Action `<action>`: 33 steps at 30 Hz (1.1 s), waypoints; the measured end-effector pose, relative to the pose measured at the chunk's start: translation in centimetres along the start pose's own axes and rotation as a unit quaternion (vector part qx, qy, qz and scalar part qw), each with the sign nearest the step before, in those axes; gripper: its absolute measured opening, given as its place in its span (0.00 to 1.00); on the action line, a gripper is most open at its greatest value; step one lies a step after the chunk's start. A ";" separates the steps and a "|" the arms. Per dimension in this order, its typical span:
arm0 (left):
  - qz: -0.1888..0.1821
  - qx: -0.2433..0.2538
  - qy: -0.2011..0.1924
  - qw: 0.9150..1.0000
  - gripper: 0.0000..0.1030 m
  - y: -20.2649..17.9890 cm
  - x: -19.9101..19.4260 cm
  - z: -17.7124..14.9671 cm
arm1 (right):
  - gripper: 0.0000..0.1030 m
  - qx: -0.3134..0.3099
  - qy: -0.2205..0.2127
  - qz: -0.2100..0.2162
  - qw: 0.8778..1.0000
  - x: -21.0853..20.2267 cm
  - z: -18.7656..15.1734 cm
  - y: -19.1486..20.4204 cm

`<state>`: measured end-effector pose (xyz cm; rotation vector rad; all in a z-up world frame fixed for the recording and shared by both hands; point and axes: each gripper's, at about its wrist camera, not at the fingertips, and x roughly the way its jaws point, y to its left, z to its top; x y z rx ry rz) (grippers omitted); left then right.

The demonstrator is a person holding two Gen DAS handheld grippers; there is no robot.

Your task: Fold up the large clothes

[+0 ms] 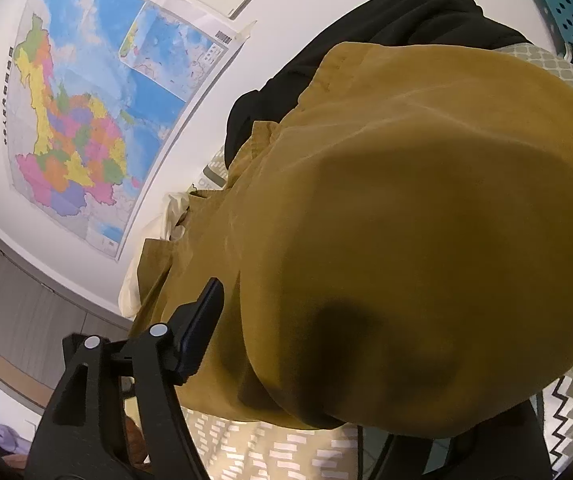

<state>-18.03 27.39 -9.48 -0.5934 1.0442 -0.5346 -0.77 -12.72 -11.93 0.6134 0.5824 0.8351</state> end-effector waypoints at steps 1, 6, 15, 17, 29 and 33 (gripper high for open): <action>0.007 -0.002 -0.007 1.000 0.92 -0.2 0.5 0.6 | 0.67 0.002 -0.001 0.001 1.000 0.0 0.0 0.0; 0.038 -0.001 -0.028 0.999 0.91 -0.5 1.3 2.3 | 0.70 0.009 -0.005 0.012 1.000 0.0 0.4 -0.1; 0.105 0.023 -0.070 0.992 0.82 -1.4 3.1 3.8 | 0.80 0.025 -0.035 0.014 0.999 0.8 1.0 0.4; 0.142 0.035 -0.073 0.987 0.70 -1.7 3.3 3.9 | 0.71 0.024 -0.033 0.002 0.999 1.1 1.1 0.3; 0.122 0.027 -0.069 0.990 0.77 -1.2 3.3 4.5 | 0.54 0.047 -0.018 0.042 0.998 0.8 1.6 -1.7; 0.139 0.033 -0.069 0.987 0.80 -2.1 4.2 4.8 | 0.64 0.036 -0.017 0.039 0.998 1.5 1.9 -0.8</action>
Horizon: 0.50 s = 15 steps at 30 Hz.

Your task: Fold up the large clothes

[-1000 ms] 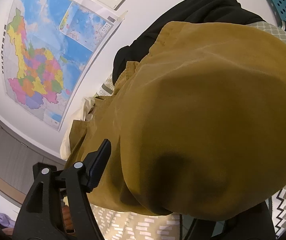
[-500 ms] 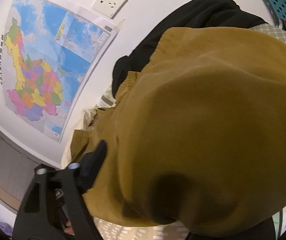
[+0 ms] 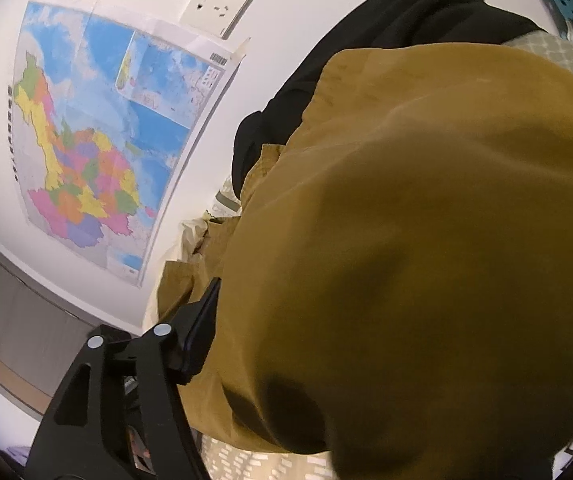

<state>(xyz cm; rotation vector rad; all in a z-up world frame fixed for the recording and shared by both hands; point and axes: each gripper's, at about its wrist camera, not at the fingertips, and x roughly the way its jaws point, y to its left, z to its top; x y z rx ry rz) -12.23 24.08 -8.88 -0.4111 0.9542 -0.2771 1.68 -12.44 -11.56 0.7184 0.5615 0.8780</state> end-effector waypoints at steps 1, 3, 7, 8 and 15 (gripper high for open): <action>0.002 0.000 0.000 1.000 0.79 -0.1 0.0 0.0 | 0.60 -0.003 0.001 -0.005 1.000 0.2 0.0 0.2; 0.019 0.001 -0.003 1.000 0.59 -0.2 -0.2 0.1 | 0.43 -0.006 0.003 -0.017 1.000 0.4 0.0 0.1; 0.022 -0.002 -0.008 1.000 0.34 0.1 -1.3 0.3 | 0.23 -0.018 0.000 -0.002 1.000 -0.6 -0.1 0.6; 0.014 0.002 -0.013 1.000 0.31 -0.1 -2.0 0.5 | 0.22 -0.022 -0.003 0.005 1.000 -0.9 0.0 0.9; -0.047 0.034 -0.046 0.997 0.25 -1.4 -7.2 0.4 | 0.19 -0.080 -0.025 0.039 0.996 -4.9 -0.4 5.5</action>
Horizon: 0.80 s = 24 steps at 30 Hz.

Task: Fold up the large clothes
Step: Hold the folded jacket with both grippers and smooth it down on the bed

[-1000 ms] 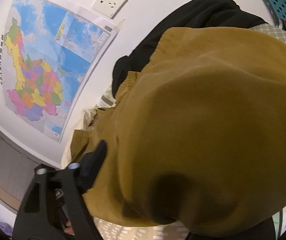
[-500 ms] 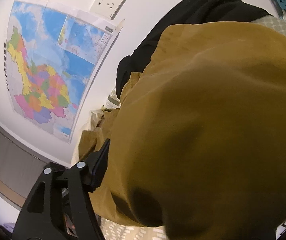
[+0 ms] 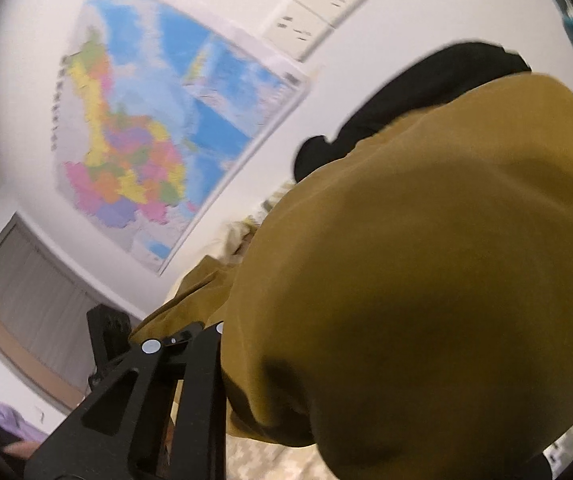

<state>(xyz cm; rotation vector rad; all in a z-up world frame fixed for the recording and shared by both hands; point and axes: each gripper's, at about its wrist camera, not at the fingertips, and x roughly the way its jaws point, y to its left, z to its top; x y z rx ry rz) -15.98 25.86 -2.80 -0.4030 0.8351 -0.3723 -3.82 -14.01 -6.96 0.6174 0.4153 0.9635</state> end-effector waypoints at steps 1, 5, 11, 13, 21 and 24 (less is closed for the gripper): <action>-0.002 0.006 0.006 1.000 0.26 0.0 -0.3 -0.3 | 0.20 -0.009 0.009 -0.001 1.000 -0.5 -0.3 0.4; 0.033 0.006 0.073 0.997 0.34 1.7 1.7 -3.0 | 0.34 0.007 0.069 -0.041 0.997 0.3 -2.3 -1.0; 0.027 -0.027 0.091 0.995 0.60 4.0 2.4 -4.1 | 0.66 0.054 0.091 -0.075 0.992 0.3 -4.4 -4.4; 0.013 -0.014 0.097 0.995 0.71 3.7 2.4 -4.3 | 0.76 0.051 0.088 -0.064 0.993 -0.2 -4.5 -4.1; 0.038 0.030 0.088 0.995 0.81 2.2 3.8 -4.1 | 0.38 0.023 0.098 -0.077 0.992 2.0 -4.1 -3.3; 0.068 0.016 0.081 0.994 0.55 2.6 4.4 -3.0 | 0.31 0.016 0.083 -0.072 0.994 2.4 -3.4 -3.4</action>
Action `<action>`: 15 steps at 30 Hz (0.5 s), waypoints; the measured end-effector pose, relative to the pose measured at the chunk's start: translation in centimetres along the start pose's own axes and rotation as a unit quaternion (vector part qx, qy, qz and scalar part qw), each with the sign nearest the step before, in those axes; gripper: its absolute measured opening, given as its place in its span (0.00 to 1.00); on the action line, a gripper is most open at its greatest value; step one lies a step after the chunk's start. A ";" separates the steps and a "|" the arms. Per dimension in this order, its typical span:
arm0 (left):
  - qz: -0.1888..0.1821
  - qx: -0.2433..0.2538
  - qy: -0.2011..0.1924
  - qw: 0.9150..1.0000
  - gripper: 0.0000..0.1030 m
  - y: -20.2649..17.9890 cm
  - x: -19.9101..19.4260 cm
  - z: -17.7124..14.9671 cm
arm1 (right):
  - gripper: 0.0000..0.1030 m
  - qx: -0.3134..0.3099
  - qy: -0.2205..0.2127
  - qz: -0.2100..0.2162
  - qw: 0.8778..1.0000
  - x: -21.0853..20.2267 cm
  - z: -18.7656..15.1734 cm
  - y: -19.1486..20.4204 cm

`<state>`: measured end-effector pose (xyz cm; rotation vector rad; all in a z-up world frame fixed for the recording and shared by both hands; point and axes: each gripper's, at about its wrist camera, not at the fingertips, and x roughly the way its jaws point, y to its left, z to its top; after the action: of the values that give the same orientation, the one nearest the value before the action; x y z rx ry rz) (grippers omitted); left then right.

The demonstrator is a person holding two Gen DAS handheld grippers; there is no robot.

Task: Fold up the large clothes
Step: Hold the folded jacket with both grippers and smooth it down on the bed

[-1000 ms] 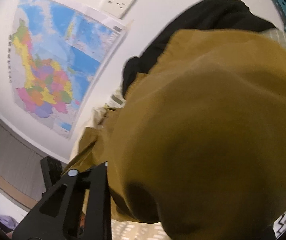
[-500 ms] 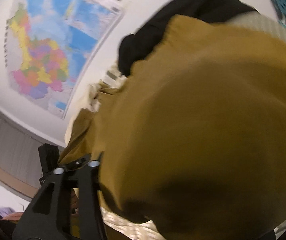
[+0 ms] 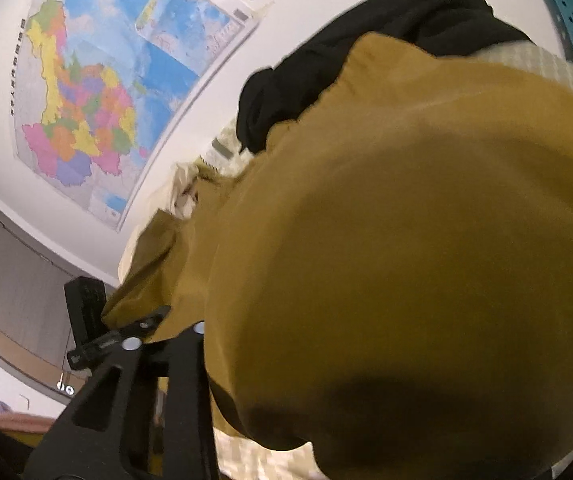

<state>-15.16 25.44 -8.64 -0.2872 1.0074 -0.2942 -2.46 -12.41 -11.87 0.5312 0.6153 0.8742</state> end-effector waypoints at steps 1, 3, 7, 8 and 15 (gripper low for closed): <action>-0.006 -0.013 0.003 1.000 0.54 0.4 0.1 0.2 | 0.31 0.002 -0.004 0.007 1.000 0.1 0.3 0.1; -0.019 -0.039 0.005 0.999 0.53 1.2 0.1 0.5 | 0.42 0.025 0.002 0.014 1.000 0.3 0.6 -0.5; -0.032 -0.028 -0.001 0.999 0.61 1.1 -0.2 0.0 | 0.63 0.041 0.000 -0.004 0.999 0.1 -0.3 -1.1; -0.041 -0.029 -0.001 0.999 0.69 1.1 -0.2 0.0 | 0.65 0.040 -0.001 -0.005 0.999 0.1 -0.4 -1.0; -0.004 -0.010 -0.015 1.000 0.63 -0.3 0.6 0.7 | 0.58 0.022 -0.009 -0.019 1.000 1.9 0.4 -0.1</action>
<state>-14.30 25.00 -8.69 -0.3124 0.9812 -0.2861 -1.16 -10.94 -12.16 0.5657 0.6272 0.8201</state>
